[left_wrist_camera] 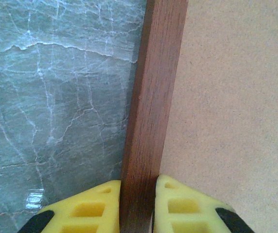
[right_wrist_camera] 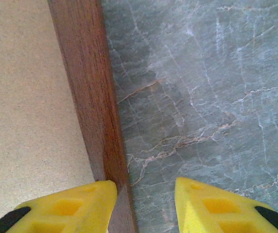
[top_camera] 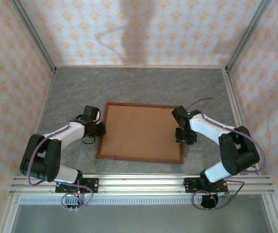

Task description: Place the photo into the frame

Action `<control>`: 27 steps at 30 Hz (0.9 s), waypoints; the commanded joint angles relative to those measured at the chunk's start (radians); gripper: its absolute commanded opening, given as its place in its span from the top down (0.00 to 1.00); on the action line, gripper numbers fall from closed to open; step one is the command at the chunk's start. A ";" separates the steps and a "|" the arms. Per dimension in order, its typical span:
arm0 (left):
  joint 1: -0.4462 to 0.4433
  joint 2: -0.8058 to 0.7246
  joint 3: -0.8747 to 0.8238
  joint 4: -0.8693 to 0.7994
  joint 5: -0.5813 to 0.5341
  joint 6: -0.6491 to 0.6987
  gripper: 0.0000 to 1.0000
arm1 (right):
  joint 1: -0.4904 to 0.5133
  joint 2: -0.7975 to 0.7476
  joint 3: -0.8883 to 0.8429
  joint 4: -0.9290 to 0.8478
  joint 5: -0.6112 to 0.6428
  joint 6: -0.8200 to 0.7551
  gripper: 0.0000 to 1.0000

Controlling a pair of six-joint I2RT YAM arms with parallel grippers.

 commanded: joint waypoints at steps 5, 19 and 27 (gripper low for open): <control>-0.013 0.029 -0.030 0.007 0.030 -0.026 0.82 | 0.029 0.028 -0.004 0.079 -0.042 0.032 0.60; -0.013 0.033 -0.029 0.009 0.034 -0.025 0.82 | 0.114 0.120 0.045 0.066 0.048 -0.027 0.53; -0.013 0.037 -0.027 0.008 0.034 -0.025 0.82 | 0.165 0.169 0.071 0.078 0.077 -0.059 0.48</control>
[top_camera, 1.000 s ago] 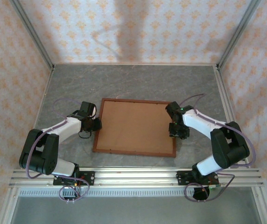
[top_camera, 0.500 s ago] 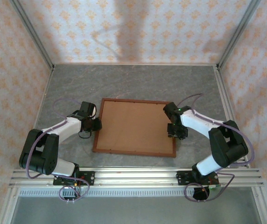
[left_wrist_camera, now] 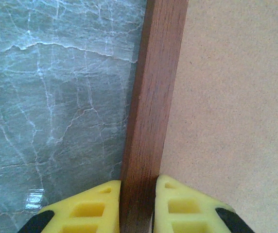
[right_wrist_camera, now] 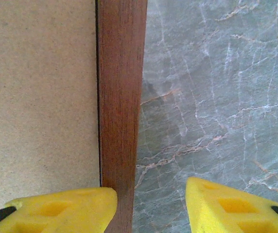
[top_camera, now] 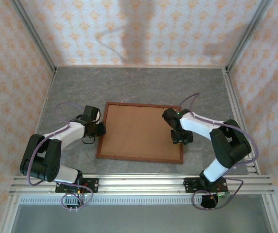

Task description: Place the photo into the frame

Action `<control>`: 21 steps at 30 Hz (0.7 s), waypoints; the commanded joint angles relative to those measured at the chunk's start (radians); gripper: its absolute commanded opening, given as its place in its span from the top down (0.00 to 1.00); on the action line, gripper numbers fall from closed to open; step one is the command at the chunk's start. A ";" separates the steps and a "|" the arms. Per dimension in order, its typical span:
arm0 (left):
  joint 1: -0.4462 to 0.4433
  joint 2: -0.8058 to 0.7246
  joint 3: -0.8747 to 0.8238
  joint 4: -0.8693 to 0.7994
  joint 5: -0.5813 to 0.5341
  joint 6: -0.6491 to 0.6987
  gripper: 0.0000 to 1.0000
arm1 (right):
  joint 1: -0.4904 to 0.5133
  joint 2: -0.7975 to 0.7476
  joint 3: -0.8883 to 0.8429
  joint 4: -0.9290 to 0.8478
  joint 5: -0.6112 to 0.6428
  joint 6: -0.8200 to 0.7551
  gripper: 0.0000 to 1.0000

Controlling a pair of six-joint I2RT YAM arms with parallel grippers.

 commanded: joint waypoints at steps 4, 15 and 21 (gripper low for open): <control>-0.012 0.036 -0.028 0.008 0.037 -0.025 0.82 | 0.049 0.067 -0.002 0.163 -0.104 -0.035 0.45; -0.012 0.033 -0.029 0.008 0.036 -0.025 0.82 | 0.048 0.086 0.017 0.191 -0.124 -0.007 0.44; -0.012 0.027 -0.030 0.004 0.035 -0.025 0.82 | 0.040 0.022 0.073 0.126 -0.082 -0.012 0.40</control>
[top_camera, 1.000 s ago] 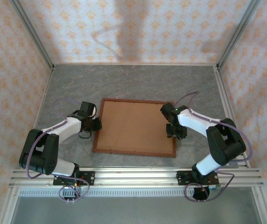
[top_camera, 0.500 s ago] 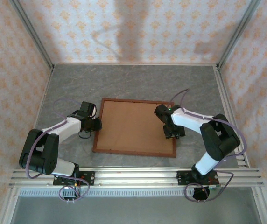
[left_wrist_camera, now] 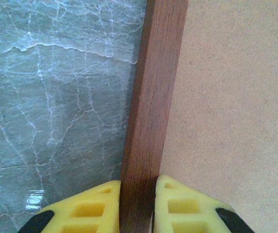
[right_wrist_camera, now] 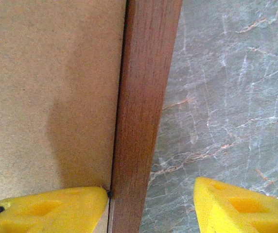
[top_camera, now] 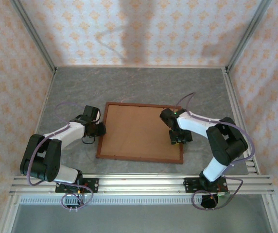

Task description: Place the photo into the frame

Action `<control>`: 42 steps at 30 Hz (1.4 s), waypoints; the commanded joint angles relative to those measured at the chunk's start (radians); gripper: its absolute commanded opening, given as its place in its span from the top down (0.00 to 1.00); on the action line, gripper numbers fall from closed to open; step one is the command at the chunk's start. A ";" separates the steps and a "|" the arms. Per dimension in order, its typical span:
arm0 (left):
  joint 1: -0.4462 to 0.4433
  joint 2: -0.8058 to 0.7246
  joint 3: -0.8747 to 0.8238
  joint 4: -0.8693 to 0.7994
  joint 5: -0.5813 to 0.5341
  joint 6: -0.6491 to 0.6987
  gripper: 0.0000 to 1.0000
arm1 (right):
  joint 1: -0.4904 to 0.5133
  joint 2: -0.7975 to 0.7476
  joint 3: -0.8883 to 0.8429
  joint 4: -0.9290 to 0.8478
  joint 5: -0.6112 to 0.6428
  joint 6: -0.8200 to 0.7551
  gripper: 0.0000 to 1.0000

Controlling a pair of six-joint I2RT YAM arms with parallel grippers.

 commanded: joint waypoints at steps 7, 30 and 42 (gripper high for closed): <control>-0.012 0.015 -0.036 0.001 0.031 -0.026 0.82 | -0.101 -0.115 0.075 0.117 -0.116 -0.024 0.36; -0.014 -0.097 -0.043 -0.060 0.000 -0.048 0.79 | -0.319 0.082 0.119 0.226 -0.201 -0.127 0.78; -0.005 -0.086 0.106 -0.107 -0.176 -0.015 0.47 | -0.318 0.090 0.137 0.230 -0.163 -0.156 0.84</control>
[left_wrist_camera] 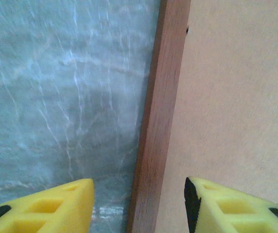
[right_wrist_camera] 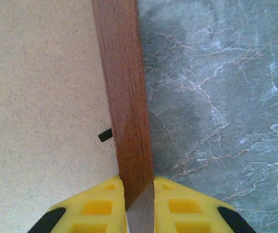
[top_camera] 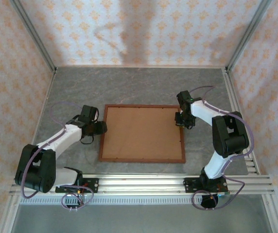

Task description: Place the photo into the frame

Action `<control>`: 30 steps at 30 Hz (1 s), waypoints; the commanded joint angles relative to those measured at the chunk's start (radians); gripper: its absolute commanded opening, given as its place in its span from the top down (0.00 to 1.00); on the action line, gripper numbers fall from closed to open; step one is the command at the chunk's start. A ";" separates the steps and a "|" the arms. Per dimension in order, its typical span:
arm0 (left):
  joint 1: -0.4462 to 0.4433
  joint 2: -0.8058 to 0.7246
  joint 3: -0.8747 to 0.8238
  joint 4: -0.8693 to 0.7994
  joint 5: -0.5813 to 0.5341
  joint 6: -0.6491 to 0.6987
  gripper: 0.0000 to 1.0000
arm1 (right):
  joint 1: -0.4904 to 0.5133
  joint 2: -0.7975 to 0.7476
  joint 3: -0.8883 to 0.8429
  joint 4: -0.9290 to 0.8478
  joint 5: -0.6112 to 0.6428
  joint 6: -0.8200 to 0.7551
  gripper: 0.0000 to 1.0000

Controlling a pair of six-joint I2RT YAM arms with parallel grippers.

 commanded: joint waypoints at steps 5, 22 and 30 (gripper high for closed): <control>0.014 0.169 0.200 -0.068 -0.113 0.035 0.54 | -0.001 0.019 0.025 0.011 0.068 -0.014 0.84; 0.014 0.437 0.399 -0.092 -0.103 0.072 0.66 | -0.001 0.029 0.022 0.027 0.051 -0.023 0.84; 0.004 0.469 0.374 -0.073 -0.062 0.076 0.67 | -0.001 0.033 0.020 0.026 0.046 -0.025 0.84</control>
